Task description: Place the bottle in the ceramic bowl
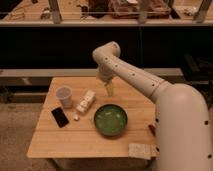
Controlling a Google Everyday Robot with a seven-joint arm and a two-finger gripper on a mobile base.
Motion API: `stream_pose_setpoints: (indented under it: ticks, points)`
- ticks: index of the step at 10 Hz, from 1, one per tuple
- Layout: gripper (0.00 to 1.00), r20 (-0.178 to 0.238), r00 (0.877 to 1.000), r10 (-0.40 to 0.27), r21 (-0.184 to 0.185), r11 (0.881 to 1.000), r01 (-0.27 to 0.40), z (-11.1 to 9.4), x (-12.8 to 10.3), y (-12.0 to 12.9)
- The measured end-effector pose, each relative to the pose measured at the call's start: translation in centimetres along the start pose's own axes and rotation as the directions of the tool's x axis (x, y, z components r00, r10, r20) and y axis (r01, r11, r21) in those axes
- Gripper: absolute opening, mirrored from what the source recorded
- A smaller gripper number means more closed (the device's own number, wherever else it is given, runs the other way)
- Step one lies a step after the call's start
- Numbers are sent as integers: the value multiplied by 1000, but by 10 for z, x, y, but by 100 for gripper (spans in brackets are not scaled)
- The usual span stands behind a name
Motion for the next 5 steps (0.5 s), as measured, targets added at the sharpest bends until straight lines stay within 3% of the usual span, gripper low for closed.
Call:
stream_pose_setpoints:
  ticks: [5]
  points:
    - [80, 12, 993, -113, -1, 994, 113, 30, -52, -20]
